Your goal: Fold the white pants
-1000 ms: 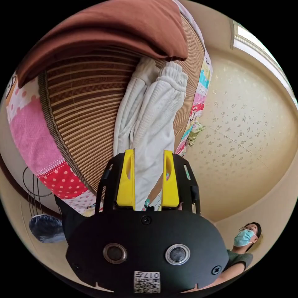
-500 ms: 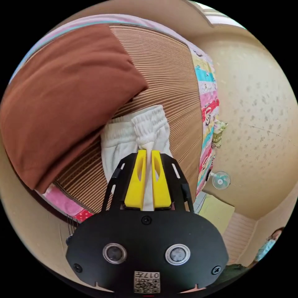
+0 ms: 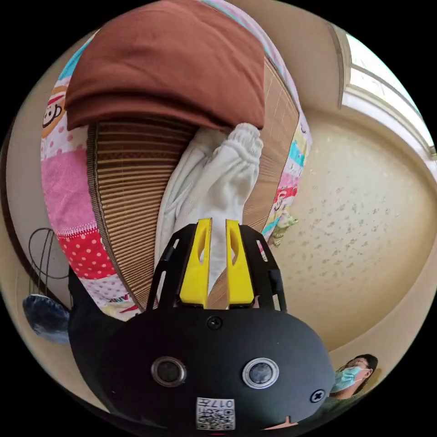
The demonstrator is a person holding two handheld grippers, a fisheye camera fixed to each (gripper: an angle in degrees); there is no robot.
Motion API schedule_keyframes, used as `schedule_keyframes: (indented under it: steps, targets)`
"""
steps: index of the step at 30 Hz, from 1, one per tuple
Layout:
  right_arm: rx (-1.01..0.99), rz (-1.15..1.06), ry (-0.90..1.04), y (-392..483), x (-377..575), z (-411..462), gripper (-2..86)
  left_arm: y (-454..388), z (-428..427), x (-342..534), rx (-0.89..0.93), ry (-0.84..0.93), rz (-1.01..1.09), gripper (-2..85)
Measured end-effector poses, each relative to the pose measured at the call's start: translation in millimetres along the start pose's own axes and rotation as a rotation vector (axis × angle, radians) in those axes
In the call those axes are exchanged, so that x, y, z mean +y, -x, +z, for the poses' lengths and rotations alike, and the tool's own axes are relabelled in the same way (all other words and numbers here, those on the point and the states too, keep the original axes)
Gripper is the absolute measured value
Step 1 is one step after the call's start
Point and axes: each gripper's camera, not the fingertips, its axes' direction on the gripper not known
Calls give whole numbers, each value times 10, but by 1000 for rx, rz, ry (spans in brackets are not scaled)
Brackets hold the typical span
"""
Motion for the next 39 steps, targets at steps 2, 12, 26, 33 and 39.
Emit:
schedule_keyframes:
  steps: [2,12,26,33,39]
  targets:
    - [-2,39,-36,-68,-45,6,137,-145,448,180,-194,201,140,81]
    - [77,31,-47,-134,-512,85,43,46,1697,760,-231,470,-71,51]
    - [-158,45,-219,-678,-560,83,128,-392,1946,1102,-186,659,96,40]
    - [-521,18,-277,-1185,-427,199,122,-499,1907,1222,-154,644,84,29]
    - [-651,-23,-301,-1553,-426,248,156,-611,2035,1409,-203,704,126,25]
